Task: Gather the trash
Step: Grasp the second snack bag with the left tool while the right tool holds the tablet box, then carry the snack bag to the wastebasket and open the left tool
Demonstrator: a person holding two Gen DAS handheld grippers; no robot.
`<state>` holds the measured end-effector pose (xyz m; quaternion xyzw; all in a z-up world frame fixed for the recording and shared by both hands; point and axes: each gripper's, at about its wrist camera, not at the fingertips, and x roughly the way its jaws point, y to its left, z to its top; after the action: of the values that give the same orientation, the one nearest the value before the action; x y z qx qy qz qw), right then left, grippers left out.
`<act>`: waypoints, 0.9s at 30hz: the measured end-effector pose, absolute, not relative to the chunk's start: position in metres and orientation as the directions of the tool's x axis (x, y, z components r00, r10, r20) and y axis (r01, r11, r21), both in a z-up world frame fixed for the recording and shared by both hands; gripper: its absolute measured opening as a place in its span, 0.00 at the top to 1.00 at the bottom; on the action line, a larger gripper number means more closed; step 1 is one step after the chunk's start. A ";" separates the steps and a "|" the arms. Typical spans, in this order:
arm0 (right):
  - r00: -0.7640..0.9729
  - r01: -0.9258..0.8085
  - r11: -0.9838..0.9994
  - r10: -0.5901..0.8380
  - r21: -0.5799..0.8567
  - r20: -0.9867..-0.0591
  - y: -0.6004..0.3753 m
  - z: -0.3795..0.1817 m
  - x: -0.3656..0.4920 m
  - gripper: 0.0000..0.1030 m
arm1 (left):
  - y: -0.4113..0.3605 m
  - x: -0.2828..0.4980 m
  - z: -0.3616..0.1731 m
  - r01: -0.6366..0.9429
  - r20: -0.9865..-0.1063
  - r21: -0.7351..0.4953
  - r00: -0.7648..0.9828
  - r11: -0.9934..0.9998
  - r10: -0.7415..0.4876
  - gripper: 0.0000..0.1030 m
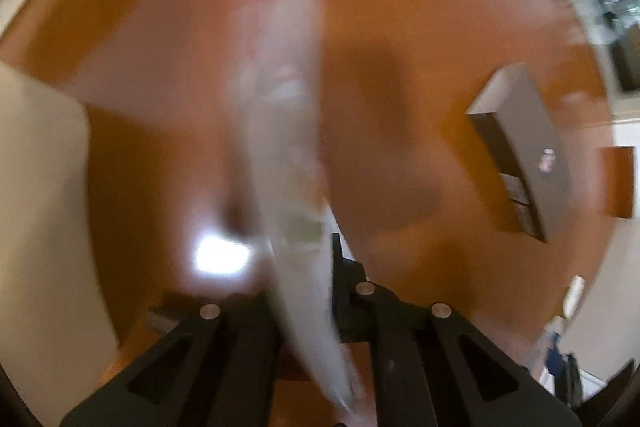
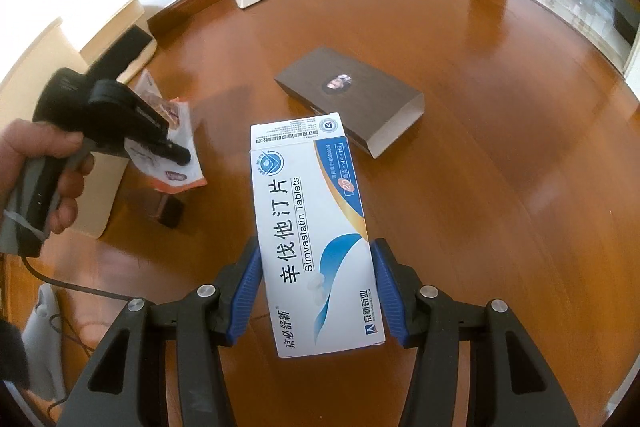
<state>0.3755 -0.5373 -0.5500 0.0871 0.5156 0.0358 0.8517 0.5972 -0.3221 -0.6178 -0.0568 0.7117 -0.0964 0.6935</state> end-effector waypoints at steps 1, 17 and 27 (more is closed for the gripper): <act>0.467 0.032 0.982 0.148 0.184 -0.872 -0.538 -0.550 0.376 0.45 | -0.319 0.597 -0.616 0.049 -0.975 -0.221 -0.019 0.974 -0.220 0.99; 0.583 0.013 0.988 0.117 0.154 -0.804 -0.519 -0.402 0.356 0.45 | -0.262 0.536 -0.348 0.276 -0.845 -0.235 0.415 0.932 -0.337 0.99; 0.696 -0.180 0.979 0.194 0.093 -0.691 -0.429 -0.235 0.355 0.46 | -0.113 0.538 -0.314 0.094 -0.891 -0.040 0.446 0.995 -0.078 0.99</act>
<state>0.3545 -0.4287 -0.2349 0.0092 0.3762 0.1014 0.9209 0.5383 -0.1127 -0.3138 0.0077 0.5237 -0.0506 0.8504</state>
